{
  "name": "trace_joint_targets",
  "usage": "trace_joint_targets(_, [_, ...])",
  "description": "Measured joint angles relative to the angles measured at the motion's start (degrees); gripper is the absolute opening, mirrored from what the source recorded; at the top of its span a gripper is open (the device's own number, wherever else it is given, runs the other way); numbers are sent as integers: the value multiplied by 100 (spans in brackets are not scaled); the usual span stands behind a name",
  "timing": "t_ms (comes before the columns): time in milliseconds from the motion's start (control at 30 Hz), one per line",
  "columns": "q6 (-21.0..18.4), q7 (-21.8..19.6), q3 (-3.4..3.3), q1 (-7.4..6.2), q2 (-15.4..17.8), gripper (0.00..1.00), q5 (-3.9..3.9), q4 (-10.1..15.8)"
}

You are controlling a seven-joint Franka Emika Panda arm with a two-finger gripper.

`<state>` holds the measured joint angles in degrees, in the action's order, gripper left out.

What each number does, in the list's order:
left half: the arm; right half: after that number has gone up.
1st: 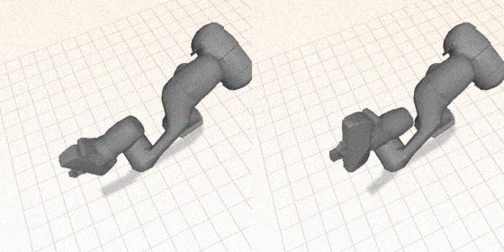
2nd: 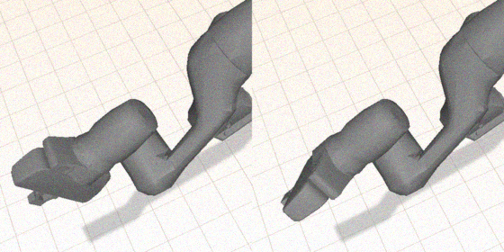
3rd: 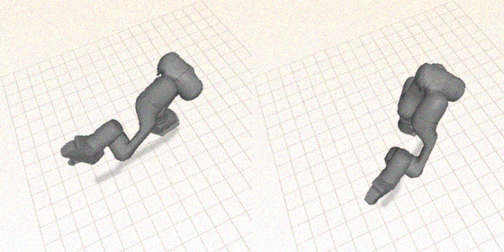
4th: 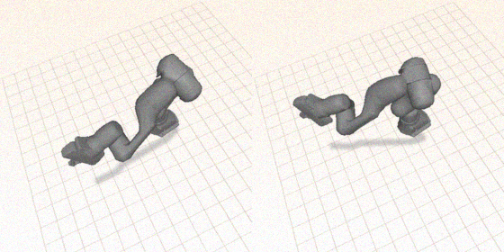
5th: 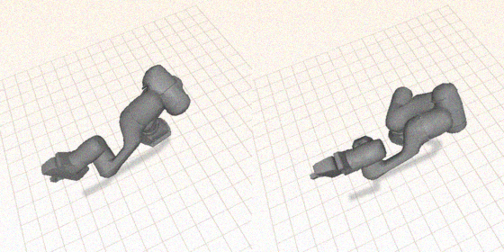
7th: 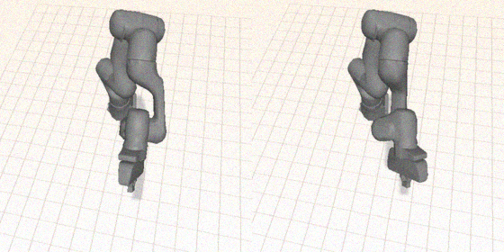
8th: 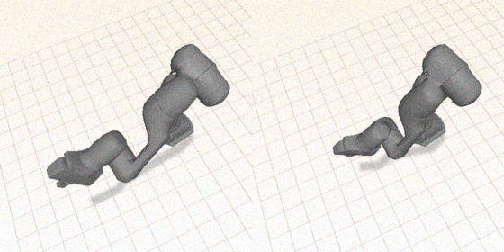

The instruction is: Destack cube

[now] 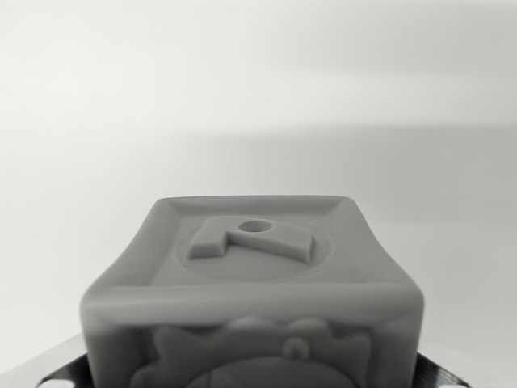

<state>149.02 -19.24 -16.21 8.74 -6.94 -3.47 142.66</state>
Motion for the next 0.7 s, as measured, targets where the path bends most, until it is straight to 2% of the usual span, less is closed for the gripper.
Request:
trace_joint_targets(600, [12,140,-69,254,-271,0,-172,-238])
trace_joint_targets(700, [117,204,-59,280,-378,0,-263,-248])
